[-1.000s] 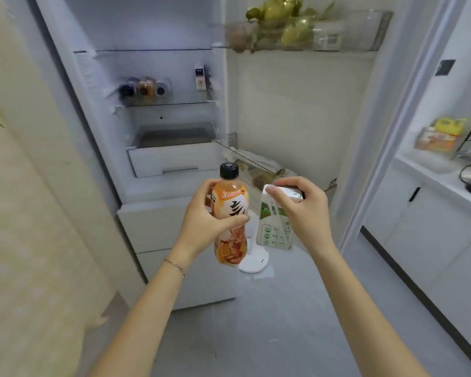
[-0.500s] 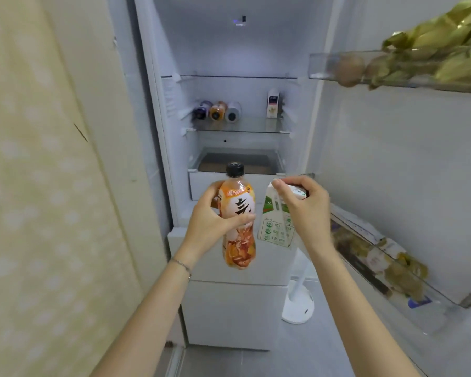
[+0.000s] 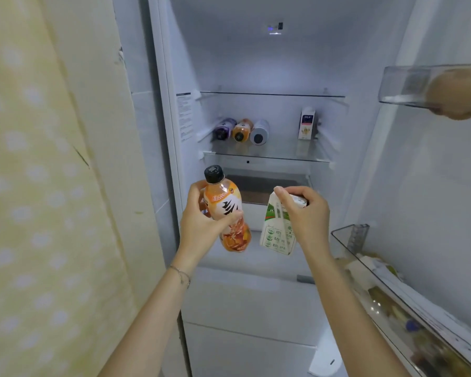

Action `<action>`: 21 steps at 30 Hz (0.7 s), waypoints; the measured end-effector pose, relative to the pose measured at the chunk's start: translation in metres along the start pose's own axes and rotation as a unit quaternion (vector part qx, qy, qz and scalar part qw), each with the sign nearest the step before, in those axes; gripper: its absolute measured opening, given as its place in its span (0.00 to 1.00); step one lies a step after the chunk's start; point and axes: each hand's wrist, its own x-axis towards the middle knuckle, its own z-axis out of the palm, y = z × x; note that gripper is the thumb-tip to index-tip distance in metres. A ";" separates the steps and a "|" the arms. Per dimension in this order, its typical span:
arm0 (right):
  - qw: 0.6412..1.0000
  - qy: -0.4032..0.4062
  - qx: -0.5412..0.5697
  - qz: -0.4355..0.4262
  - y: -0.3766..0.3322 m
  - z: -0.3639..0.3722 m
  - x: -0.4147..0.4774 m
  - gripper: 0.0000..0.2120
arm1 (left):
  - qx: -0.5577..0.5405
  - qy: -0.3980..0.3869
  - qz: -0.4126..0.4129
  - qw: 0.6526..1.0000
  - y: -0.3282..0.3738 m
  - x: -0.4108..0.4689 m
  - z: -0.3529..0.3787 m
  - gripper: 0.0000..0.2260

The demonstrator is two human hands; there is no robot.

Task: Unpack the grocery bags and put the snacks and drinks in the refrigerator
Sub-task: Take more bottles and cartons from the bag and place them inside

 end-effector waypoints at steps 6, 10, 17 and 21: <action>0.999 0.027 -0.027 0.014 0.029 0.040 0.053 0.10 | 0.003 -0.024 0.009 1.000 -0.050 0.074 0.009 0.31; 0.998 0.050 -0.028 0.029 0.047 0.068 0.082 0.09 | 0.011 -0.063 0.030 0.998 -0.082 0.125 0.010 0.31; 0.995 0.083 -0.035 0.050 0.075 0.103 0.115 0.08 | 0.022 -0.150 0.072 0.986 -0.125 0.182 0.014 0.31; 0.994 0.087 -0.041 0.053 0.088 0.113 0.125 0.08 | 0.022 -0.167 0.083 0.982 -0.147 0.197 0.023 0.31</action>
